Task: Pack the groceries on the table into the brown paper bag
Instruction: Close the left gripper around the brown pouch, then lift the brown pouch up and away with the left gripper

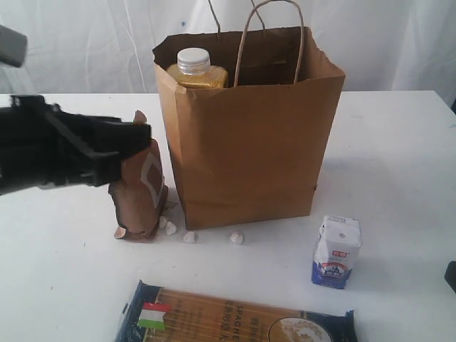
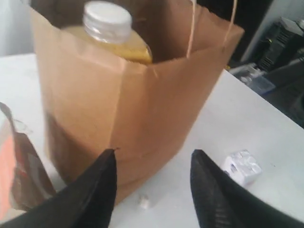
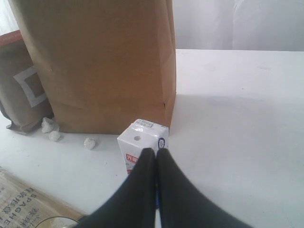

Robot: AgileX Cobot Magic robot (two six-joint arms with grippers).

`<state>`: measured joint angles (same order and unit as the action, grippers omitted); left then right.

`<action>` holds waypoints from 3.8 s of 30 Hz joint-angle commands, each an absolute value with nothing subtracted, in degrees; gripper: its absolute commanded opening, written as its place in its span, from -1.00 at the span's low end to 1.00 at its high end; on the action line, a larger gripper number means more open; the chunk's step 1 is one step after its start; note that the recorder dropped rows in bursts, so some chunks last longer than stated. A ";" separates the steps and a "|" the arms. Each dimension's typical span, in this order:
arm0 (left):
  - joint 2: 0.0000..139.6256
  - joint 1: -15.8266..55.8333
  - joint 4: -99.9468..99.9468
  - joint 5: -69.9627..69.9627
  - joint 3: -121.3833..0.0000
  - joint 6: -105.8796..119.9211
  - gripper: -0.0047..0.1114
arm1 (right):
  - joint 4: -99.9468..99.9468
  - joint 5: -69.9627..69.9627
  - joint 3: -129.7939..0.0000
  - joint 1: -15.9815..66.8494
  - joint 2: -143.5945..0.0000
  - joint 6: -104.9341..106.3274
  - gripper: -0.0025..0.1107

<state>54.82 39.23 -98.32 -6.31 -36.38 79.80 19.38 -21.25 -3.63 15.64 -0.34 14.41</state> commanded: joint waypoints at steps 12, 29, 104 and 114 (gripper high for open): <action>58.64 39.47 -99.95 -19.98 -38.08 89.95 0.29 | 19.54 -20.94 -3.33 15.38 0.00 14.37 -0.96; 77.06 38.96 -99.95 -27.67 -47.13 92.15 0.29 | 19.54 -20.94 -3.33 15.38 0.00 14.37 -0.96; 67.45 33.30 -99.95 0.00 -71.33 109.48 -0.92 | 19.54 -20.94 -3.33 15.38 0.00 13.24 -0.96; 72.33 33.30 -96.24 4.46 -73.32 109.71 -0.92 | 19.54 -20.94 -3.33 15.38 0.00 13.24 -0.96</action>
<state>72.02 33.40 -95.44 5.13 -72.14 109.65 19.38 -21.25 -3.63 15.64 -0.34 13.45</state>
